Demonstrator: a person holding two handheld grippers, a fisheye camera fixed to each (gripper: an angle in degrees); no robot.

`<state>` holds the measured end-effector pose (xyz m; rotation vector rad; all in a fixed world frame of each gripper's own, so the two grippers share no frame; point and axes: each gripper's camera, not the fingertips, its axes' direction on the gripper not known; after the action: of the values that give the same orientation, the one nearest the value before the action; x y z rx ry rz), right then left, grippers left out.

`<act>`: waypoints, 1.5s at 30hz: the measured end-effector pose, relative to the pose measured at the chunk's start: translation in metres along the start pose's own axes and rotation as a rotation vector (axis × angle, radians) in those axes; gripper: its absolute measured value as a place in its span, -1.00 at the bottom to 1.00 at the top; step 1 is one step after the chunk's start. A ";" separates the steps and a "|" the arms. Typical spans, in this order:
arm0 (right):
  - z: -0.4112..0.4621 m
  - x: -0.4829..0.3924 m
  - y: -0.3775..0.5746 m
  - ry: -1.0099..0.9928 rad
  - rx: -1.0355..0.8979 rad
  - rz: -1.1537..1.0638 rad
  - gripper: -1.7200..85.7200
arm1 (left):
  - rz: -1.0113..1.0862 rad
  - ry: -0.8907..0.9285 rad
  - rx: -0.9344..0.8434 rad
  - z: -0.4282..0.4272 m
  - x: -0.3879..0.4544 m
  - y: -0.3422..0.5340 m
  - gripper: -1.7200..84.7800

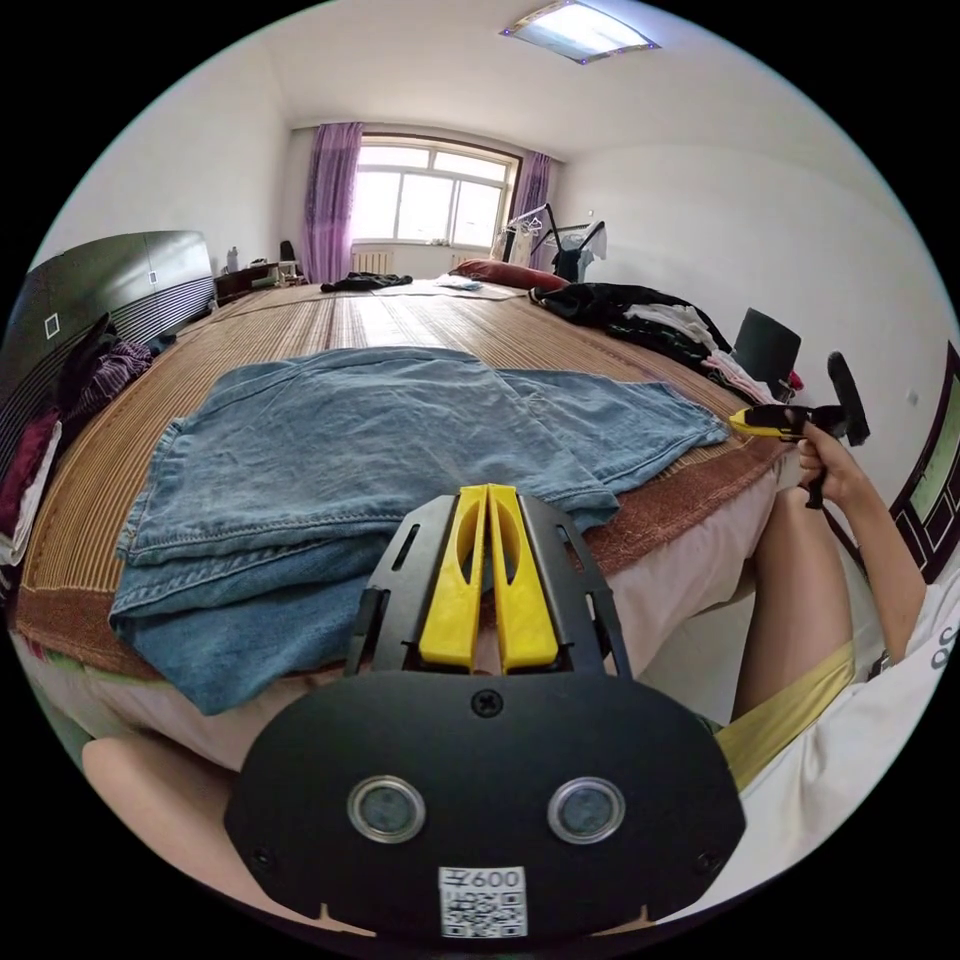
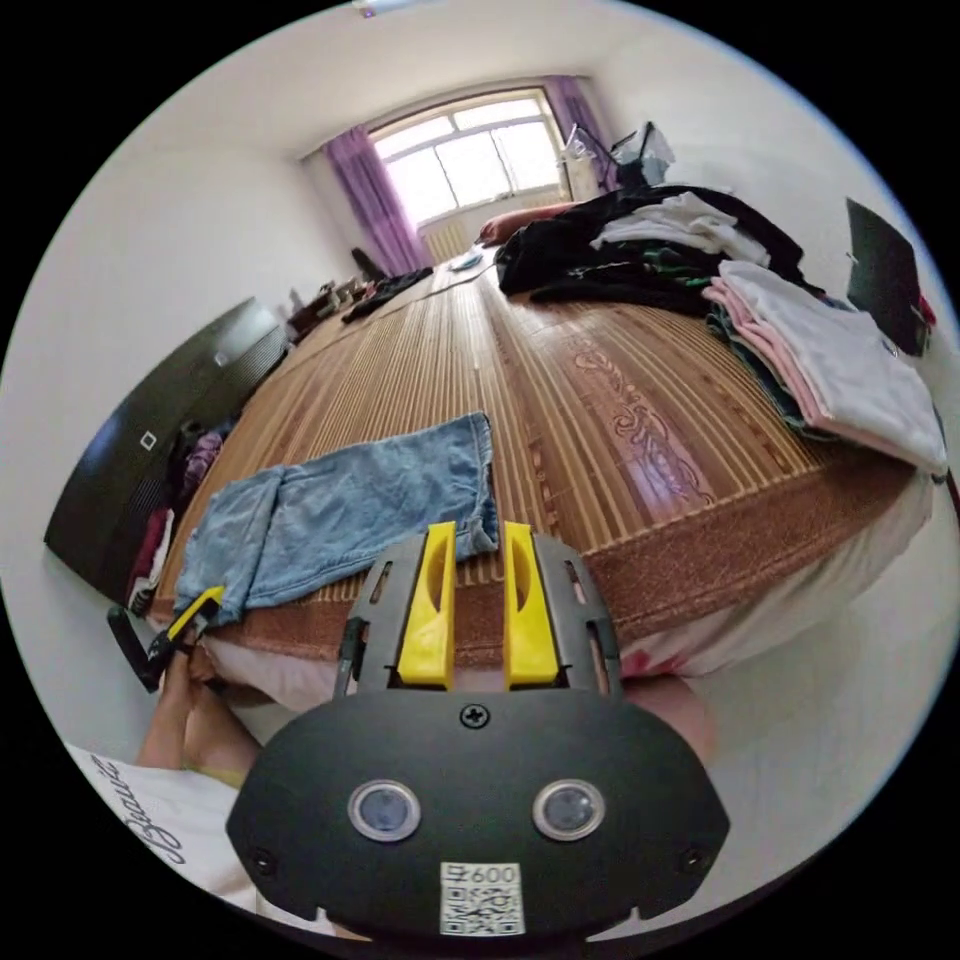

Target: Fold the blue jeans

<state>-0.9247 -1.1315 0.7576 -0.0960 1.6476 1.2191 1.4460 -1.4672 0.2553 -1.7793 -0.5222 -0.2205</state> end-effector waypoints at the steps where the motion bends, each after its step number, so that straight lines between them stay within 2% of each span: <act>1: -0.005 -0.003 0.001 0.035 0.016 0.018 -0.79 | 0.002 0.000 -0.001 0.000 0.003 0.000 -0.96; 4: -0.019 -0.005 0.003 0.021 0.097 0.077 -0.76 | -0.001 -0.002 0.002 0.002 0.010 0.000 -0.96; 7: -0.004 -0.001 -0.007 -0.060 0.031 0.128 -0.74 | 0.002 -0.010 0.012 0.002 0.019 0.000 -0.96; 10: 0.003 -0.006 -0.008 -0.019 0.053 0.155 -0.75 | -0.001 -0.007 0.011 0.003 0.028 -0.002 -0.96; 14: 0.009 -0.015 -0.006 0.029 0.051 0.082 -0.91 | -0.014 0.002 0.017 0.005 0.039 -0.004 -0.96; 17: 0.008 -0.010 -0.007 0.044 0.048 0.052 -0.95 | -0.008 -0.005 0.016 0.005 0.050 -0.008 -0.96; 25: 0.012 0.001 -0.007 0.050 0.039 0.033 -0.97 | -0.020 -0.024 0.034 0.005 0.081 -0.019 -0.96; 29: 0.016 0.006 0.002 0.066 0.076 0.012 -0.97 | -0.135 -0.054 0.096 0.005 0.100 -0.020 -0.96; 34: 0.021 0.022 -0.004 0.106 0.079 -0.004 -0.97 | -0.040 -0.127 0.103 0.012 0.145 -0.040 -0.96; 40: 0.014 0.061 -0.003 0.213 0.131 -0.003 -0.98 | -0.072 0.035 0.084 0.034 0.179 -0.077 -0.95; 43: 0.006 0.092 0.006 0.231 0.174 0.053 -0.98 | 0.026 0.011 0.074 0.039 0.219 -0.094 -0.95; 45: 0.002 0.111 0.012 0.214 0.191 0.088 -0.98 | 0.141 -0.069 0.027 0.034 0.244 -0.111 -0.95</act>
<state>-0.9812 -1.0720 0.6816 -0.0356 1.9652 1.1415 1.6064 -1.3573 0.4436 -1.7935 -0.4443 -0.0542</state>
